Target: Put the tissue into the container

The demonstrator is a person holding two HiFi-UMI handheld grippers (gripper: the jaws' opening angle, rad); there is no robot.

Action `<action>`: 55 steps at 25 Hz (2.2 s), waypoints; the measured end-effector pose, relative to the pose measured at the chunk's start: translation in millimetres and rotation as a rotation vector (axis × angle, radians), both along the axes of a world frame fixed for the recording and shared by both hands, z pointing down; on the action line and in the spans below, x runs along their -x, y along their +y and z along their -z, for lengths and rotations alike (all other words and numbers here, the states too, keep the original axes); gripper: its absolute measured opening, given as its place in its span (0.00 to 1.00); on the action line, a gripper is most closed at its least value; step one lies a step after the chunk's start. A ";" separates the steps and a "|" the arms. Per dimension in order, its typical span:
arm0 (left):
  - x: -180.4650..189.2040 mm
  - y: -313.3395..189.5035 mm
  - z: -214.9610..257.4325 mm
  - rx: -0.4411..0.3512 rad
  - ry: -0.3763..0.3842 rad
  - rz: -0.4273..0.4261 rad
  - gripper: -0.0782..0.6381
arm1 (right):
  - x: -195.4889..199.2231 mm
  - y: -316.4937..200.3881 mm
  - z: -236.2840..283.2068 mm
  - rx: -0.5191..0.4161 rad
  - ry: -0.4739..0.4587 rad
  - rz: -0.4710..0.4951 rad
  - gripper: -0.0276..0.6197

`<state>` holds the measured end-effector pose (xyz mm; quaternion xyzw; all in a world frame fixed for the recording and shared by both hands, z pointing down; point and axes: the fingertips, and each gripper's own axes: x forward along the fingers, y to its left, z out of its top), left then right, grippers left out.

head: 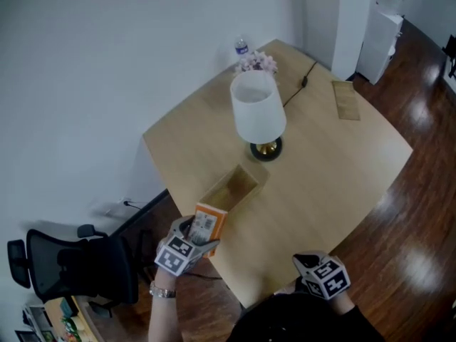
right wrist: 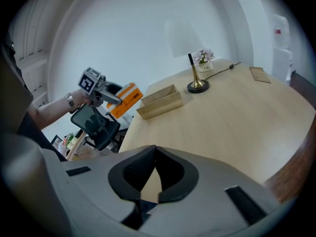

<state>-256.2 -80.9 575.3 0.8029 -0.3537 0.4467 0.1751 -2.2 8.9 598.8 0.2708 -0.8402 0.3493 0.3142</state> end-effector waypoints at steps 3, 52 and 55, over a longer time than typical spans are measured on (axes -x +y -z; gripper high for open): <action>-3.6 -41.6 -9.5 0.011 -0.048 -0.161 0.74 | 1.3 1.8 -1.2 0.004 0.015 0.000 0.03; -177.9 122.8 38.7 -0.082 0.465 0.137 0.09 | 19.1 6.0 57.9 -0.163 -0.081 0.040 0.03; -176.8 123.5 38.9 -0.079 0.462 0.154 0.09 | 16.3 4.8 58.5 -0.164 -0.068 0.045 0.03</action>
